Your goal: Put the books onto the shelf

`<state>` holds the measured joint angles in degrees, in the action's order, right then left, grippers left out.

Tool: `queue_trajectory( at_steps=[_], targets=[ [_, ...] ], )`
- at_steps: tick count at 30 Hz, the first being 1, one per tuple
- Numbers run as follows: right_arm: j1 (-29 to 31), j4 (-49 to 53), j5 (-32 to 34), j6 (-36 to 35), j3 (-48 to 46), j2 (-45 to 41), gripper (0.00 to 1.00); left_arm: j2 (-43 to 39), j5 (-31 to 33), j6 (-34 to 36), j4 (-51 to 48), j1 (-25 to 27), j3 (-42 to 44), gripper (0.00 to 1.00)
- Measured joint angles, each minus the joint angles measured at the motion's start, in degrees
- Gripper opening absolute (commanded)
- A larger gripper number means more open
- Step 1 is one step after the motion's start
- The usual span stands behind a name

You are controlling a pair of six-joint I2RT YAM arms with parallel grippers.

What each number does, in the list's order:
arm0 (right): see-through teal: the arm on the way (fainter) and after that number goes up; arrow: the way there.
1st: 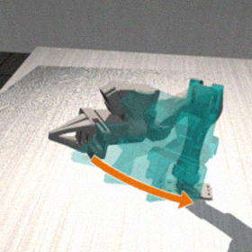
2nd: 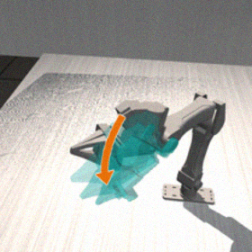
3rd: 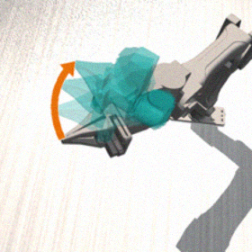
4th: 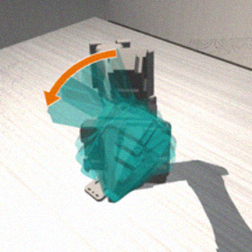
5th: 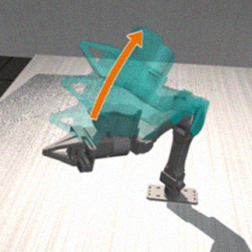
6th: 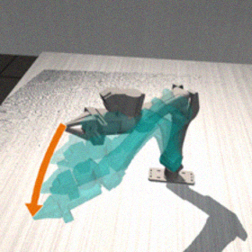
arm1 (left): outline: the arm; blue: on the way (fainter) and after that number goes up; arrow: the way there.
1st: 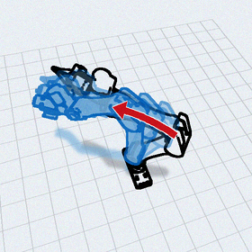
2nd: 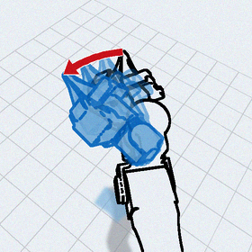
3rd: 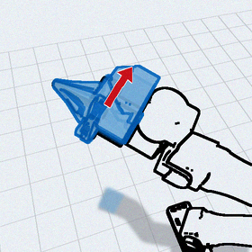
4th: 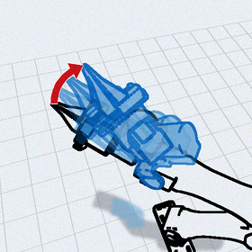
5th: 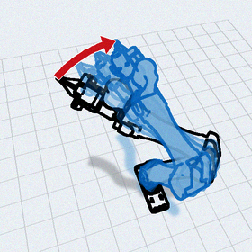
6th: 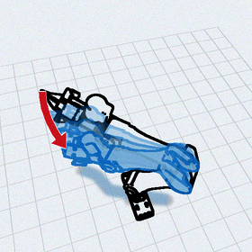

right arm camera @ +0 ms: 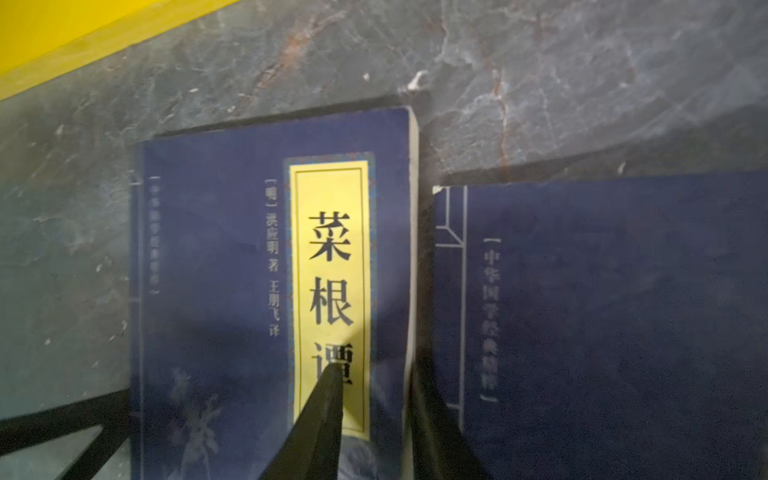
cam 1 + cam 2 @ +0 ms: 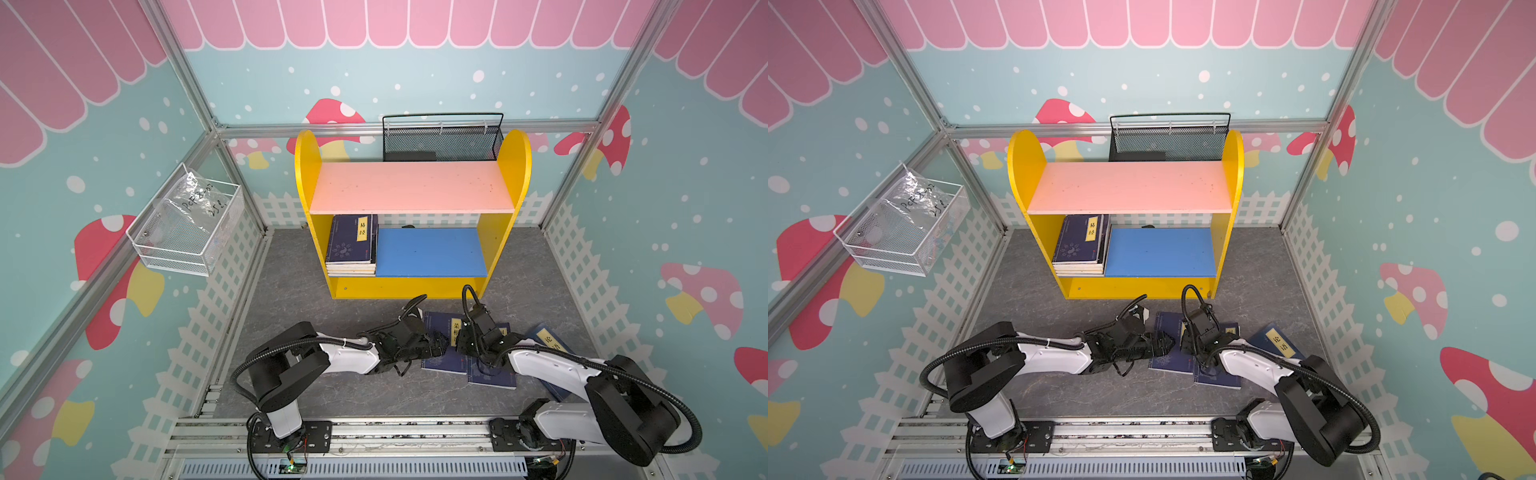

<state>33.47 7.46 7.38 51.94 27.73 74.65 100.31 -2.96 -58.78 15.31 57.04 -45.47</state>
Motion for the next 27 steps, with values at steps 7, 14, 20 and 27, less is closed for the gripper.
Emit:
queue_trajectory(
  at_steps=[7, 14, 20, 27],
  targets=[
    [-0.3, -3.5, 0.7, 0.0, 0.0, 1.9, 0.22, -1.0, -0.5, -2.0, 5.5, 0.0, 3.3, 0.99],
    [-0.8, -7.2, 0.5, 0.0, -0.2, 3.5, 0.21, -1.6, -1.2, -6.8, 17.6, -1.0, 9.2, 0.99],
    [-0.8, -9.3, -0.5, 0.0, -0.2, 4.3, 0.22, -7.3, -0.2, -7.2, 22.9, -1.5, 11.8, 0.99],
    [-0.2, -12.1, -6.0, 0.0, -0.2, 5.7, 0.22, -9.6, -1.2, -8.1, 26.9, -2.1, 11.7, 0.98]
  ],
)
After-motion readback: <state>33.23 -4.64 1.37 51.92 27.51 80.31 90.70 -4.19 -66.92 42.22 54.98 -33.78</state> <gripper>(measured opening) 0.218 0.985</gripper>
